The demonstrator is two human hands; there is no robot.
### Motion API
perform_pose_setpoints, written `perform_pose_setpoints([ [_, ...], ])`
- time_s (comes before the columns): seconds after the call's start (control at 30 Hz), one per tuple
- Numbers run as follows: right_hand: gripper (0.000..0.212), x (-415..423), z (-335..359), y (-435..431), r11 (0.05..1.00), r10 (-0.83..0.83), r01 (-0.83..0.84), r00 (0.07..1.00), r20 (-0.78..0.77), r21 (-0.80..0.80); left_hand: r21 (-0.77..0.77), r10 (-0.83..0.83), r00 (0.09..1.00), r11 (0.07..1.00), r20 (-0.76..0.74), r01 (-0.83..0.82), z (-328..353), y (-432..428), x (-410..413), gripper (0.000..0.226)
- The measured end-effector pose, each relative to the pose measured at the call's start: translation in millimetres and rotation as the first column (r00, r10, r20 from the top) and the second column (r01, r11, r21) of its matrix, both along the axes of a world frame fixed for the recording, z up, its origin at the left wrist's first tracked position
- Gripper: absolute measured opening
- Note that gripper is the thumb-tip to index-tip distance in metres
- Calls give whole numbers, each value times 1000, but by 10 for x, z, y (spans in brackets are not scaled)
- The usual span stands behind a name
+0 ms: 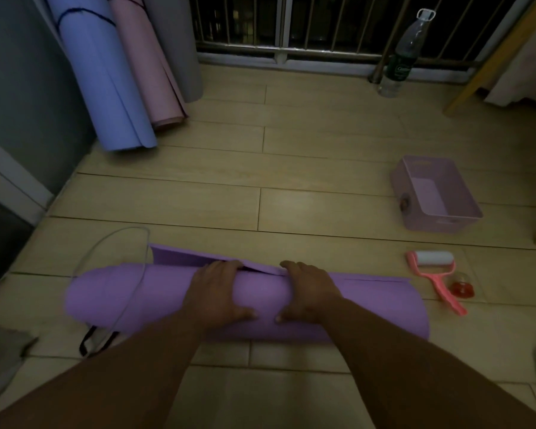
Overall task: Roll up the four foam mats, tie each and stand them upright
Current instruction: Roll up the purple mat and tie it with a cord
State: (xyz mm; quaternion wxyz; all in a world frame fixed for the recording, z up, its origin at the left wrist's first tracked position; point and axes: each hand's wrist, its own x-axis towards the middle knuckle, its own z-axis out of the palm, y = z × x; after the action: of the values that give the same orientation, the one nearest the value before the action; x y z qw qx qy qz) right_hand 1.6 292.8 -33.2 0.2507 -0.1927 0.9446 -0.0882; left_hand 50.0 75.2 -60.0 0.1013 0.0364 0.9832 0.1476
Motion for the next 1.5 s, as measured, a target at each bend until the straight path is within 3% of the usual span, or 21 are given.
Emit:
perform_pose_setpoints([
  [0.1, 111, -15, -28, -34, 999, 20, -20, 1000, -13, 32, -43, 99, 989, 994, -114, -104, -9, 35, 88, 124],
  [0.23, 98, -78, 4, -76, 998, 44, -44, 999, 4, 55, -155, 76, 996, 984, -46, -83, 16, 14, 85, 124],
  [0.4, 107, -59, 5, -289, 993, 94, -95, 995, 26, 63, -99, 16, 1000, 995, 26, -13, 68, -42, -45, 100],
  [0.53, 121, -5, 3, -584, 984, 166, -168, 985, 43, 59, -31, 13, 1000, 999, 12, -12, 45, -158, -10, 117],
  [0.63, 123, 28, -35, -768, 978, 192, -194, 981, 39, 73, -17, 4, 1000, 1000, -11, -4, -33, -296, 47, 105],
  [0.73, 121, 16, -51, -950, 975, 210, -212, 977, 43, 61, -23, 98, 993, 995, -65, -100, -111, -492, 153, 72],
  [0.83, 122, 39, -61, -1142, 963, 257, -260, 965, 48, 70, -48, 201, 976, 977, -88, -206, -136, -710, 248, 59],
  [1.03, 127, 60, -81, -1547, 958, 278, -282, 957, 76, 43, -30, 396, 912, 916, -105, -400, -74, -1027, 265, 70],
  [1.1, 126, 103, -89, -1729, 953, 299, -301, 952, 62, 22, -38, 459, 887, 887, -46, -461, -41, -1122, 240, 72],
  [1.33, 127, 219, -106, -2252, 933, 358, -359, 932, 65, 16, -84, 585, 811, 807, -14, -584, -108, -1590, 298, 54],
  [1.5, 129, 257, -115, -2443, 910, 405, -409, 912, 65, 62, -84, 724, 687, 690, 70, -719, -48, -1866, 399, 60],
])
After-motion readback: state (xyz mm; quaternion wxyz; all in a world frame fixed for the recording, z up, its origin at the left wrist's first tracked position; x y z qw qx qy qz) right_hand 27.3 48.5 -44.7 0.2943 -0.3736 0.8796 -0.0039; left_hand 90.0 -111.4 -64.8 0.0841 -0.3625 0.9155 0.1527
